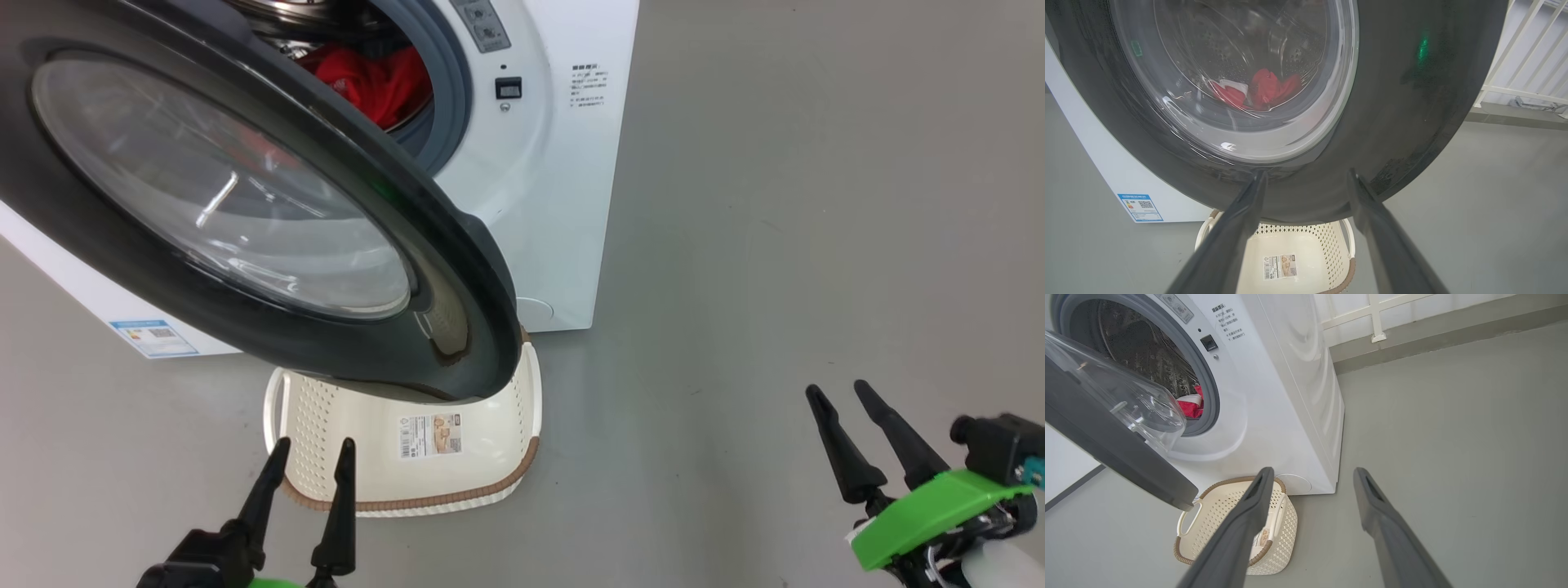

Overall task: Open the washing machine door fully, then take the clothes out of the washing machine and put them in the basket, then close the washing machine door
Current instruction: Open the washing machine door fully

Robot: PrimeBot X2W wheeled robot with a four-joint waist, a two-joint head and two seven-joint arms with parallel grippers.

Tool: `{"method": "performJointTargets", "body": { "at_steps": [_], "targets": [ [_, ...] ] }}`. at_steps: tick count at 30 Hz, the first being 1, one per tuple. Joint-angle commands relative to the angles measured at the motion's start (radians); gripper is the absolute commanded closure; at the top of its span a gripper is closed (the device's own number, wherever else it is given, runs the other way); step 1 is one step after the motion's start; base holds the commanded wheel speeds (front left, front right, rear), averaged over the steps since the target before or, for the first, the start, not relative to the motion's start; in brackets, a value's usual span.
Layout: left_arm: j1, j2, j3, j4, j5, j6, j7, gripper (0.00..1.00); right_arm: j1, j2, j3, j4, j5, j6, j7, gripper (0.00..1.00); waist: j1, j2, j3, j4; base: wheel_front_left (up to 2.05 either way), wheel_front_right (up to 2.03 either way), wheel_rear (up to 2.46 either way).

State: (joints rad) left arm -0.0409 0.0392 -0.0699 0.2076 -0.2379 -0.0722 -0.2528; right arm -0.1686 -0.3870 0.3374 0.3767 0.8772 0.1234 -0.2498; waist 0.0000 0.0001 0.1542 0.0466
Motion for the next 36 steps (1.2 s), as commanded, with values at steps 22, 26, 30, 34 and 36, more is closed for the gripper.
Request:
{"method": "performJointTargets", "body": {
  "at_steps": [22, 26, 30, 34, 36],
  "targets": [
    [0.025, 0.011, 0.019, -0.030, 0.008, 0.006, -0.009, 0.00, 0.204, 0.182, -0.306, -0.196, -0.433, 0.007, -0.012, 0.00, 0.0000, -0.0001, -0.033, 0.006, 0.00, 0.00, 0.00],
    [0.027, 0.011, 0.019, -0.032, 0.008, 0.008, -0.009, 0.00, 0.209, 0.184, -0.310, -0.191, -0.437, 0.007, -0.012, 0.00, 0.0000, -0.0001, -0.036, 0.008, 0.00, 0.00, 0.00],
    [0.029, 0.011, 0.021, -0.034, 0.010, 0.009, -0.009, 0.00, 0.209, 0.181, -0.303, -0.190, -0.434, 0.007, -0.012, 0.00, 0.0000, -0.0001, -0.037, 0.008, 0.00, 0.00, 0.00],
    [0.029, 0.011, 0.019, -0.035, 0.011, 0.007, -0.009, 0.00, 0.209, 0.178, -0.303, -0.190, -0.431, 0.007, -0.012, 0.00, 0.0000, -0.0001, -0.036, 0.009, 0.00, 0.00, 0.00],
    [0.027, 0.011, 0.017, -0.036, 0.011, 0.006, -0.009, 0.00, 0.208, 0.177, -0.302, -0.192, -0.430, 0.007, -0.012, 0.00, 0.0000, -0.0001, -0.034, 0.010, 0.00, 0.00, 0.00]
  ]
}}
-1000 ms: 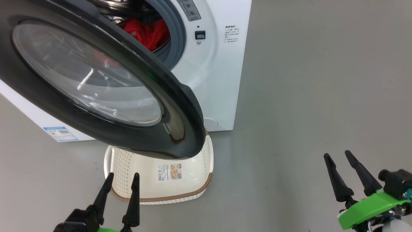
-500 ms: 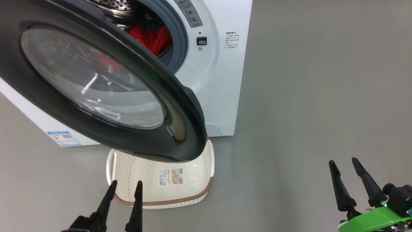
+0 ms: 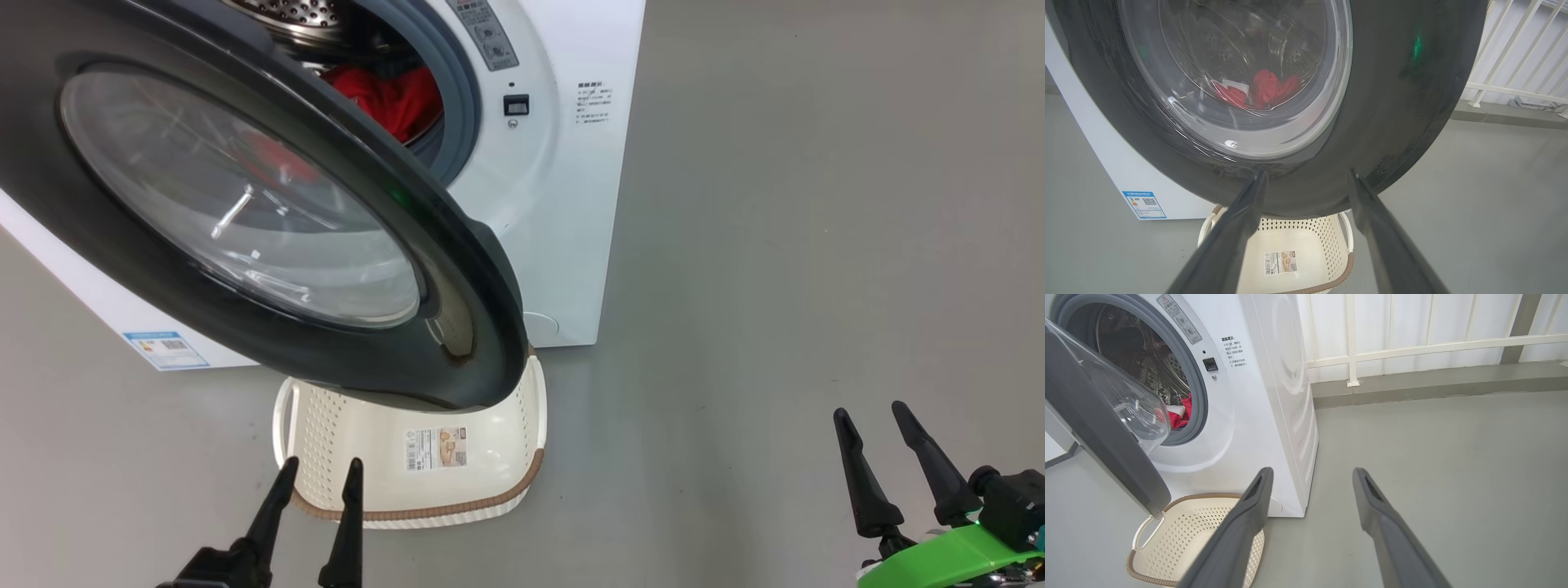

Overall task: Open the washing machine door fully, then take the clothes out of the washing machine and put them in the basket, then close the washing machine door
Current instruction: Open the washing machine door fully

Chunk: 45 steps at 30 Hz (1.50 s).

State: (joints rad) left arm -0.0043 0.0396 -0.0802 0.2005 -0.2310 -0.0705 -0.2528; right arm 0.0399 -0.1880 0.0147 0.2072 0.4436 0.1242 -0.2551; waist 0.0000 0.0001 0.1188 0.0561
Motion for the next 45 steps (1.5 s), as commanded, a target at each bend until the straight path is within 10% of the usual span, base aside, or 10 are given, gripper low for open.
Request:
{"method": "performJointTargets", "body": {
  "at_steps": [1, 5, 6, 7, 8, 33, 45],
  "targets": [
    [-0.010, 0.011, 0.027, -0.029, 0.005, 0.004, -0.009, 0.00, -0.002, -0.021, 0.023, -0.025, 0.006, 0.007, -0.007, 0.00, 0.0000, -0.0001, 0.003, 0.002, 0.00, 0.00, 0.00],
    [-0.015, 0.011, 0.022, -0.032, 0.003, 0.005, -0.009, 0.00, -0.015, -0.007, 0.021, -0.046, 0.041, 0.007, -0.007, 0.00, 0.0000, -0.0001, 0.010, 0.007, 0.00, 0.00, 0.00],
    [-0.017, 0.011, 0.021, -0.033, 0.000, 0.004, -0.009, 0.00, -0.021, -0.004, 0.022, -0.052, 0.057, 0.007, -0.007, 0.33, 0.0000, -0.0001, 0.013, 0.008, 0.00, 0.00, 0.00],
    [-0.019, 0.011, 0.019, -0.035, -0.002, 0.004, -0.009, 0.00, -0.029, -0.003, 0.026, -0.059, 0.072, 0.007, -0.007, 0.86, 0.0000, -0.0001, 0.016, 0.010, 0.00, 0.00, 0.00],
    [-0.021, 0.011, 0.018, -0.037, -0.004, 0.003, -0.009, 0.00, -0.038, -0.003, 0.034, -0.063, 0.089, 0.007, -0.007, 1.00, 0.0000, -0.0001, 0.019, 0.012, 0.00, 0.00, 0.00],
    [-0.071, 0.011, -0.029, -0.040, -0.044, 0.013, -0.009, 0.00, -0.507, -0.114, 0.391, -0.137, 0.699, 0.007, -0.006, 1.00, 0.0000, -0.0001, 0.089, 0.121, 0.00, 0.00, 0.00],
    [-0.120, 0.011, -0.073, -0.034, -0.086, 0.020, -0.009, 0.00, -0.703, -0.225, 0.560, -0.117, 1.212, 0.007, 0.311, 1.00, 0.0000, -0.0001, 0.154, 0.180, 0.00, 0.00, 0.00]
  ]
}}
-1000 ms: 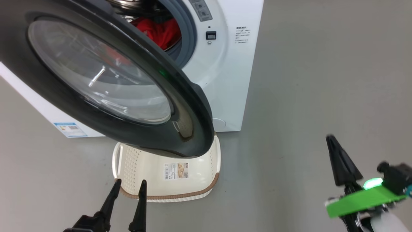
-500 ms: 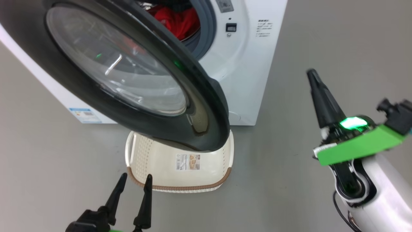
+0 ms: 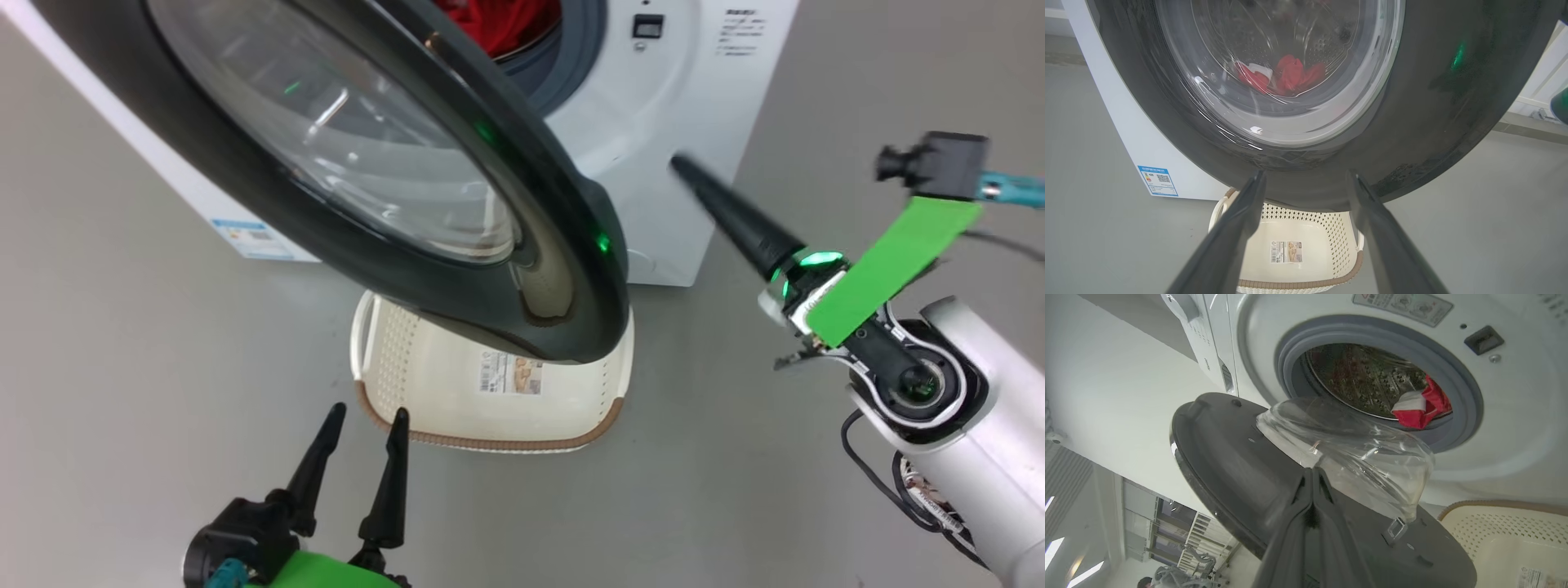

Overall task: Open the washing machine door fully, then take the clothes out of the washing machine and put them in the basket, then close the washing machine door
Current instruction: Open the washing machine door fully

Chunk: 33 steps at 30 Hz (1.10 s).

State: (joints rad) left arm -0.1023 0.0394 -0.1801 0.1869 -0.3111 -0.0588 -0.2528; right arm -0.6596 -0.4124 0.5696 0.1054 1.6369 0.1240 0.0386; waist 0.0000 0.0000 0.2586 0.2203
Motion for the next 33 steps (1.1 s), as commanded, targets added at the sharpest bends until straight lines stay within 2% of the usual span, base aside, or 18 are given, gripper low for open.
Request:
{"method": "performJointTargets", "body": {
  "at_steps": [1, 6, 12, 21, 33],
  "targets": [
    [-0.024, 0.011, 0.023, -0.020, -0.009, 0.009, -0.009, 0.00, -0.009, -0.004, 0.002, -0.006, 0.046, 0.007, 0.065, 1.00, 0.0000, 0.0000, 0.017, 0.020, 0.00, 0.00, 0.00],
    [-0.037, 0.011, 0.002, -0.023, -0.027, 0.017, -0.009, 0.00, -0.030, 0.007, -0.032, 0.058, 0.126, 0.007, 0.254, 1.00, 0.0000, 0.0000, 0.036, 0.035, 0.00, 0.00, 0.00],
    [-0.044, 0.011, -0.018, -0.022, -0.041, 0.020, -0.009, 0.00, -0.053, 0.045, -0.072, 0.112, 0.139, 0.007, 0.386, 1.00, 0.0000, 0.0000, 0.051, 0.054, 0.00, 0.00, 0.00],
    [-0.038, 0.011, -0.034, -0.019, -0.052, 0.026, -0.009, 0.00, -0.036, 0.092, -0.105, 0.135, 0.097, 0.007, 0.473, 1.00, 0.0000, 0.0000, 0.038, 0.085, 0.00, 0.00, 0.00],
    [0.026, 0.011, -0.038, -0.006, -0.043, 0.038, -0.009, 0.00, 0.107, 0.161, -0.112, 0.120, 0.045, 0.007, 0.559, 1.00, 0.0000, 0.0000, -0.078, 0.160, 0.00, 0.00, 0.00]
  ]
}}
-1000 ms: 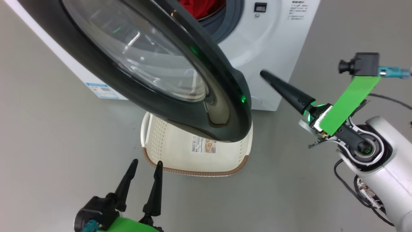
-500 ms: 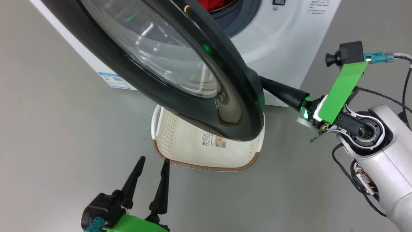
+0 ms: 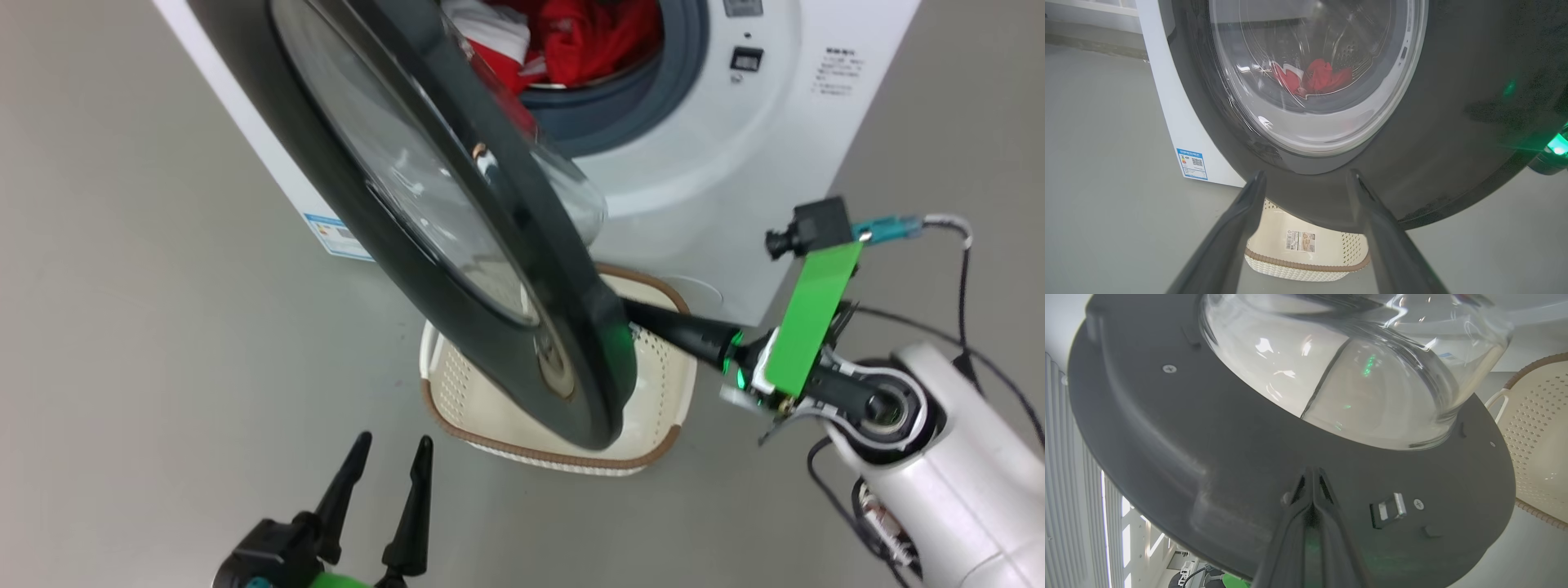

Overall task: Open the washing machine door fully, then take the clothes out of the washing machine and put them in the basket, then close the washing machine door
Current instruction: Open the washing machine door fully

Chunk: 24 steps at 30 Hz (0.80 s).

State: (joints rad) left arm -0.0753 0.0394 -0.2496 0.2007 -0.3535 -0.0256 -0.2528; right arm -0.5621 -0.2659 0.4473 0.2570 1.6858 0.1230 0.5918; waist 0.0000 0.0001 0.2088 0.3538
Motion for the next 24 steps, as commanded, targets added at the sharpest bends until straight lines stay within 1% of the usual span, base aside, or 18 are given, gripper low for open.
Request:
{"method": "performJointTargets", "body": {
  "at_steps": [1, 17, 24],
  "targets": [
    [0.006, 0.011, 0.032, -0.020, 0.002, 0.006, -0.009, 0.00, 0.019, 0.021, 0.009, -0.034, -0.008, 0.008, 0.008, 1.00, 0.0000, -0.0001, -0.037, 0.034, 0.00, 0.00, 0.00],
    [0.073, 0.011, 0.064, -0.012, 0.037, 0.020, -0.009, 0.00, 0.126, 0.118, -0.004, -0.046, -0.046, 0.008, 0.057, 1.00, 0.0000, -0.0001, -0.138, 0.148, 0.00, 0.00, 0.00],
    [0.079, 0.011, 0.089, -0.024, 0.036, 0.031, -0.009, 0.00, 0.123, 0.162, 0.003, -0.037, -0.060, 0.008, 0.080, 1.00, 0.0000, -0.0001, -0.136, 0.156, 0.00, 0.00, 0.00]
  ]
}}
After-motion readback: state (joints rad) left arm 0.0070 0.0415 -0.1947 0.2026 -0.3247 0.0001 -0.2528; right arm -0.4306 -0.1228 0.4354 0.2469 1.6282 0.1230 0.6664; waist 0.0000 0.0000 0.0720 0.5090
